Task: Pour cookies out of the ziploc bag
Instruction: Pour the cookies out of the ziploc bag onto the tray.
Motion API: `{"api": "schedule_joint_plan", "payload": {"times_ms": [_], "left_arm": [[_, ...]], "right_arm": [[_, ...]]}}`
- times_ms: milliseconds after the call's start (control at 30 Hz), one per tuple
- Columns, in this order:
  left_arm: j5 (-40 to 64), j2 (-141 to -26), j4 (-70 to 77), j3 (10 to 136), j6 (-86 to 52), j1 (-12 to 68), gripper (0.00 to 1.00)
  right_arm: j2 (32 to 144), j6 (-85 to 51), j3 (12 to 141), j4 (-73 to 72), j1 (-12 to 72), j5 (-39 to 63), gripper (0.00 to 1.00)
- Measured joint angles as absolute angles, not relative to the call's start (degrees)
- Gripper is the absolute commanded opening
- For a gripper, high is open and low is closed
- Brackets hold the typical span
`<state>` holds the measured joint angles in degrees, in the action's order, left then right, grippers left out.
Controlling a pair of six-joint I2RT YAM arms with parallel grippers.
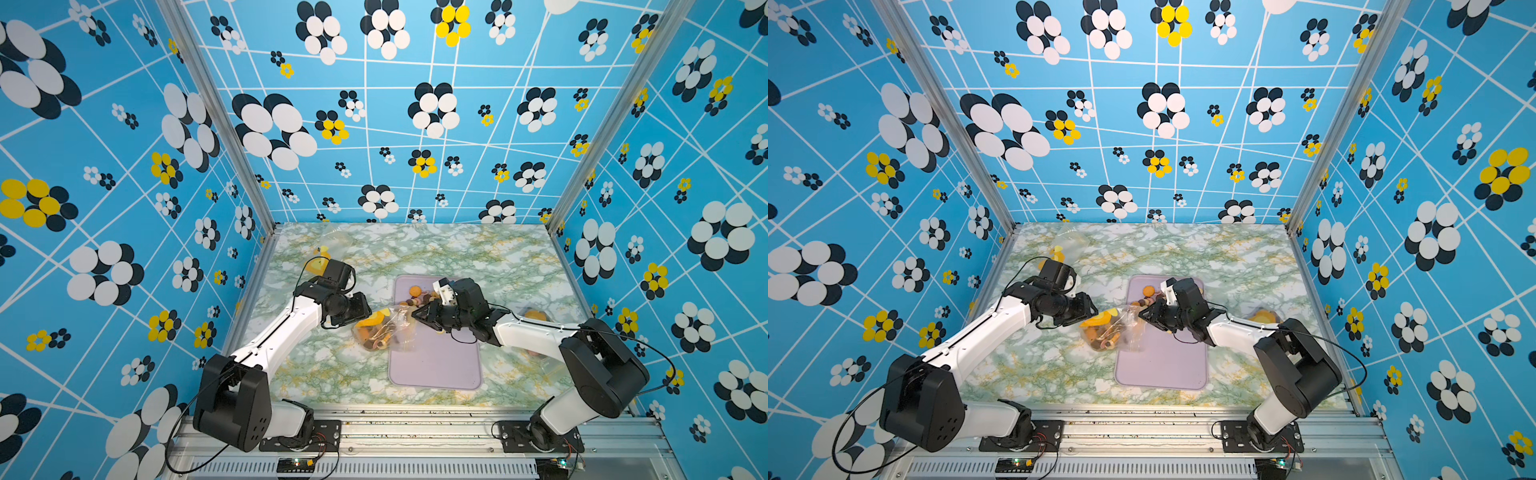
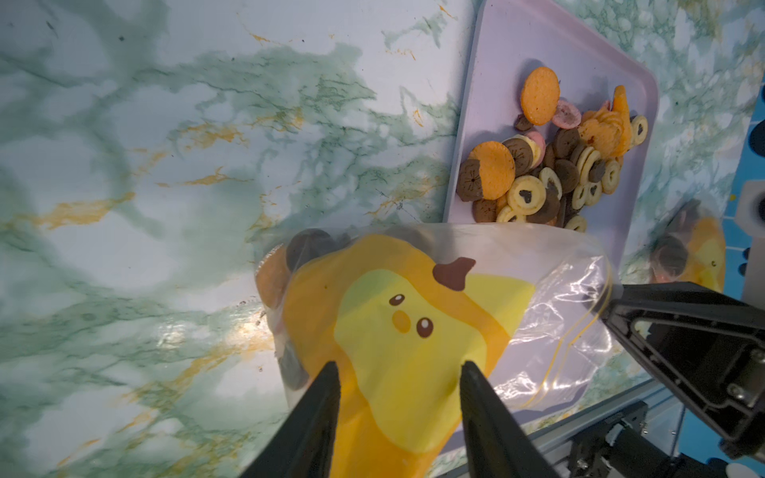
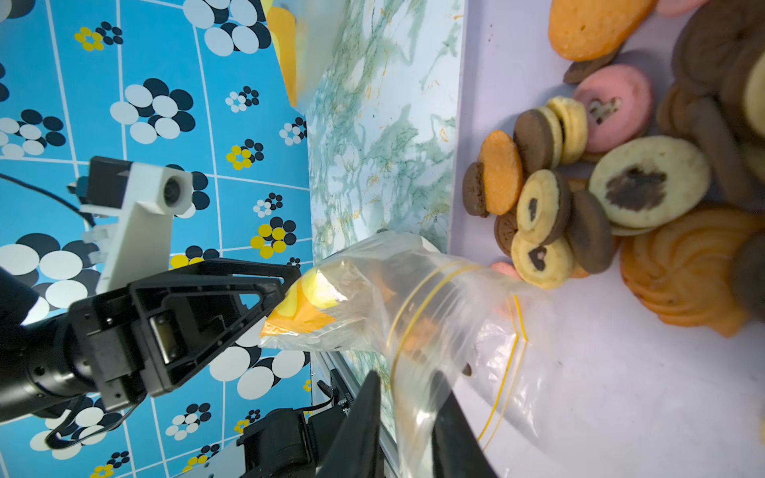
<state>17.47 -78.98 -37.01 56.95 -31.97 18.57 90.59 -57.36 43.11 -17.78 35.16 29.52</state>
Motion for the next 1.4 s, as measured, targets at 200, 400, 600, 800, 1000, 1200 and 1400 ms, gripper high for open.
{"api": "schedule_joint_plan", "payload": {"times_ms": [200, 400, 600, 800, 1000, 1200, 1400], "left_arm": [[17.04, -78.56, -39.18, 56.84, -31.90, 18.57, 0.70], [14.94, -70.59, -42.78, 52.90, -32.82, 19.05, 0.82], [14.98, -66.28, -43.16, 48.69, -35.16, 21.45, 0.73], [14.72, -67.85, -41.56, 47.83, -36.75, 22.96, 0.64], [13.13, -70.43, -40.64, 48.64, -36.73, 22.96, 0.59], [12.19, -73.65, -39.33, 50.57, -35.66, 22.96, 0.33], [11.88, -74.96, -38.61, 51.83, -34.28, 22.96, 0.12]], "right_arm": [[90.15, -56.10, 43.11, -16.51, 35.16, 30.35, 0.25], [90.83, -55.68, 43.13, -16.40, 35.22, 31.27, 0.27], [92.44, -55.70, 43.13, -16.47, 35.57, 31.90, 0.27], [92.66, -55.72, 43.18, -16.49, 36.36, 32.12, 0.22], [92.79, -55.75, 43.18, -16.91, 36.38, 32.12, 0.21], [92.79, -55.92, 43.18, -16.93, 36.38, 32.14, 0.15], [92.82, -56.16, 43.18, -17.39, 36.47, 32.36, 0.06]]}}
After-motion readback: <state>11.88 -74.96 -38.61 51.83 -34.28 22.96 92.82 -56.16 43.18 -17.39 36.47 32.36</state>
